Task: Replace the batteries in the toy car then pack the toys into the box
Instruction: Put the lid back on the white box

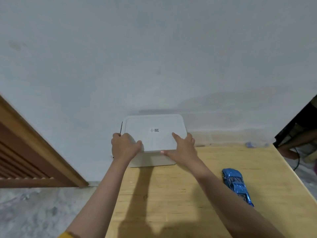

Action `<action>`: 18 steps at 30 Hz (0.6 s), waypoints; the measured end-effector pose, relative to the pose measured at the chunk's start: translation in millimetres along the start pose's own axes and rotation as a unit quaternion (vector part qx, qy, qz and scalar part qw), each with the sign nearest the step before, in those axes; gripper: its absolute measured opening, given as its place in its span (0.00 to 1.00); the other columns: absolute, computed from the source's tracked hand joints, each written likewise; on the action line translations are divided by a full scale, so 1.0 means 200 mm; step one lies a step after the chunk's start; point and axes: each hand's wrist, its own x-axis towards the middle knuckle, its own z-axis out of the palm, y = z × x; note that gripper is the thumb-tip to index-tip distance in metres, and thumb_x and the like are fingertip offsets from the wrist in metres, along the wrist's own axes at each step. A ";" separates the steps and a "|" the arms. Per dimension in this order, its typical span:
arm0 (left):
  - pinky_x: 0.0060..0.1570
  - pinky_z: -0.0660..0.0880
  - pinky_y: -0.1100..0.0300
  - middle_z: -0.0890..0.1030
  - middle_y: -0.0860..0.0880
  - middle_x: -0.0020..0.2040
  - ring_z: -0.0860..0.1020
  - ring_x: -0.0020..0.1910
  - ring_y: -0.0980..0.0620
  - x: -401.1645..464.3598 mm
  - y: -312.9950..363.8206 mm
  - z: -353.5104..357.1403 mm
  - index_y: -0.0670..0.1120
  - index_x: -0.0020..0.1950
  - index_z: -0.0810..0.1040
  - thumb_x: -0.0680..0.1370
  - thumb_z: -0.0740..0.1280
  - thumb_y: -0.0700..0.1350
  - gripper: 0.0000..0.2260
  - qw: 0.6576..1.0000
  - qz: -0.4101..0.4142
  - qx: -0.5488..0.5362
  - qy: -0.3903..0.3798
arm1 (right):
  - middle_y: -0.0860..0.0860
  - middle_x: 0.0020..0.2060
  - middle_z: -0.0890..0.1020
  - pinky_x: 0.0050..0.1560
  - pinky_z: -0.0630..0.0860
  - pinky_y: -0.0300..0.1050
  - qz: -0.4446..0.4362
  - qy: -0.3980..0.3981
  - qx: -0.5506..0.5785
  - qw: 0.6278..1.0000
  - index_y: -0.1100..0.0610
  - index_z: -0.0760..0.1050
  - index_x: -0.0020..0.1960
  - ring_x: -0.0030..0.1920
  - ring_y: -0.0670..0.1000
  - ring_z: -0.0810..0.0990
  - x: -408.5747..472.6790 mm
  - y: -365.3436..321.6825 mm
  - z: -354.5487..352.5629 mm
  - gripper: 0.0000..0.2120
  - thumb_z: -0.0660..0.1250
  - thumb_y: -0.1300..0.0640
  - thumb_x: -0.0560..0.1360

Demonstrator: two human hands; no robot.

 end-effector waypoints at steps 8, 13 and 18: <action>0.48 0.68 0.55 0.66 0.42 0.66 0.66 0.64 0.42 0.10 -0.12 0.00 0.41 0.59 0.74 0.72 0.68 0.52 0.21 0.999 -0.004 0.007 -0.031 | 0.59 0.69 0.55 0.66 0.65 0.53 0.008 0.006 -0.046 0.999 0.47 0.57 0.74 0.71 0.61 0.52 0.05 -0.09 0.12 0.44 0.70 0.34 0.65; 0.46 0.67 0.56 0.66 0.42 0.64 0.66 0.63 0.42 0.11 -0.12 0.04 0.40 0.56 0.74 0.73 0.68 0.53 0.19 0.999 0.020 0.011 -0.034 | 0.57 0.71 0.54 0.69 0.65 0.56 0.012 0.013 -0.016 1.000 0.49 0.57 0.74 0.72 0.60 0.53 0.08 -0.05 0.12 0.44 0.71 0.35 0.65; 0.49 0.71 0.53 0.63 0.40 0.65 0.63 0.63 0.41 0.11 -0.13 0.08 0.39 0.62 0.69 0.76 0.64 0.55 0.23 0.996 0.052 0.052 -0.045 | 0.58 0.75 0.46 0.72 0.57 0.55 0.001 0.011 -0.014 1.000 0.47 0.54 0.76 0.75 0.60 0.45 0.08 0.00 0.16 0.44 0.68 0.33 0.67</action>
